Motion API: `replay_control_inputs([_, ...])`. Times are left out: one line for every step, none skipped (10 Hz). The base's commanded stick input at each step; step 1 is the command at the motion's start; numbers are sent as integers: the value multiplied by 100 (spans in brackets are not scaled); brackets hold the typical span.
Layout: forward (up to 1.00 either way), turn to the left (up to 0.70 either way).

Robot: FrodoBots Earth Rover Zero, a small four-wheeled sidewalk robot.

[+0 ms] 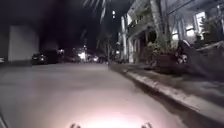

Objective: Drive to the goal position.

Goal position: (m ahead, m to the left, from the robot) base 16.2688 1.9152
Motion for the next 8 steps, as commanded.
replay_control_inputs([70, 0])
replay_control_inputs([70, 0])
replay_control_inputs([70, 0])
replay_control_inputs([70, 0])
replay_control_inputs([70, 0])
replay_control_inputs([70, 0])
replay_control_inputs([70, 0])
replay_control_inputs([70, 0])
